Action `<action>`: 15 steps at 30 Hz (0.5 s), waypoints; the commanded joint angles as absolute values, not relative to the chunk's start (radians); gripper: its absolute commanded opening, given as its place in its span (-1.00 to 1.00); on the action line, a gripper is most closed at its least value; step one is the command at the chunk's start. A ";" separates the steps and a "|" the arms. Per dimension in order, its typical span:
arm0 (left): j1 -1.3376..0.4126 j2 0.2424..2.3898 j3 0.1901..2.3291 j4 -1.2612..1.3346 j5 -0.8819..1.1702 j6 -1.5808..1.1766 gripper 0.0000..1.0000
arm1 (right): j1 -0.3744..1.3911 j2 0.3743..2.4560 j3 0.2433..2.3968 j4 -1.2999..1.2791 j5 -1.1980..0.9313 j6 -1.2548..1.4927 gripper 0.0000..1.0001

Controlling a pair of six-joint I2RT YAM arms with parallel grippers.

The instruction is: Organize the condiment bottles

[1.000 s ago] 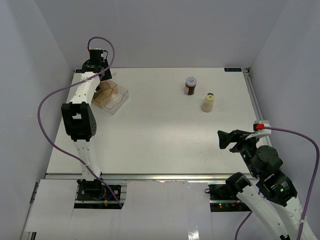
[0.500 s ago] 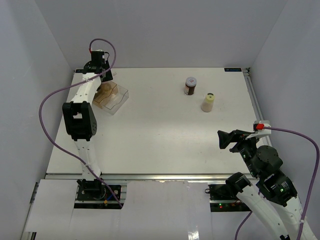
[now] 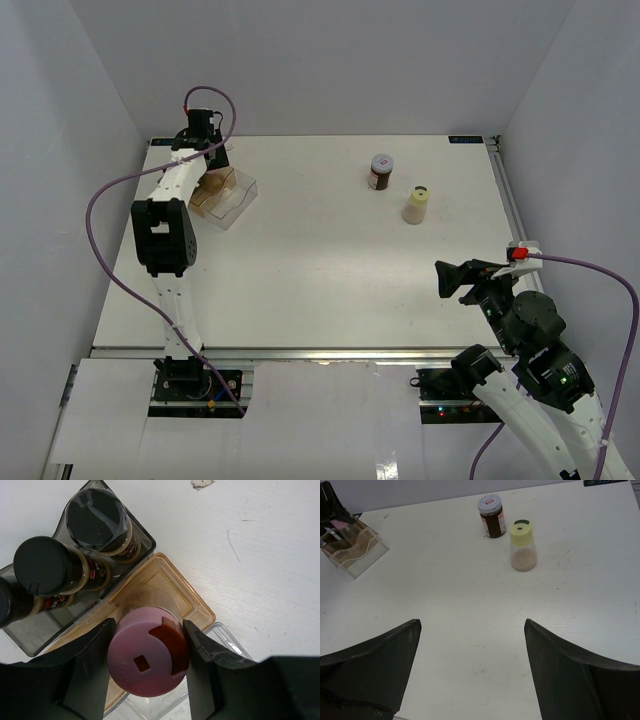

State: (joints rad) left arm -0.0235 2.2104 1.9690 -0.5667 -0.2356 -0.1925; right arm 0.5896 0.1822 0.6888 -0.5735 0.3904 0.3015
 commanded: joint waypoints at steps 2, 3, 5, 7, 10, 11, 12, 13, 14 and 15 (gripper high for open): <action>-0.021 2.210 1.955 -0.546 -0.242 -0.201 0.12 | 0.592 0.181 0.686 -0.525 0.399 0.277 0.80; -0.021 2.211 1.956 -0.545 -0.239 -0.201 0.16 | 0.592 0.181 0.686 -0.525 0.399 0.276 0.80; -0.021 2.214 1.953 -0.547 -0.239 -0.205 0.21 | 0.592 0.177 0.686 -0.526 0.399 0.277 0.80; -0.021 2.213 1.951 -0.548 -0.240 -0.207 0.25 | 0.592 0.174 0.684 -0.527 0.401 0.278 0.80; -0.021 2.210 1.952 -0.554 -0.246 -0.207 0.31 | 0.593 0.170 0.686 -0.528 0.402 0.278 0.80; -0.021 2.209 1.954 -0.556 -0.247 -0.207 0.33 | 0.592 0.169 0.687 -0.530 0.403 0.278 0.80; -0.021 2.206 1.955 -0.561 -0.248 -0.207 0.37 | 0.592 0.169 0.688 -0.531 0.403 0.278 0.80; -0.021 2.202 1.957 -0.566 -0.250 -0.206 0.42 | 0.592 0.169 0.689 -0.532 0.403 0.279 0.80; -0.021 2.199 1.960 -0.571 -0.250 -0.203 0.44 | 0.592 0.168 0.689 -0.533 0.405 0.279 0.80; -0.021 2.196 1.964 -0.576 -0.250 -0.200 0.47 | 0.592 0.166 0.689 -0.534 0.406 0.279 0.80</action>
State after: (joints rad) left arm -0.0235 2.2433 1.9549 -0.5681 -0.2381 -0.1997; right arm 0.5896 0.1822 0.6891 -0.5732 0.3904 0.2948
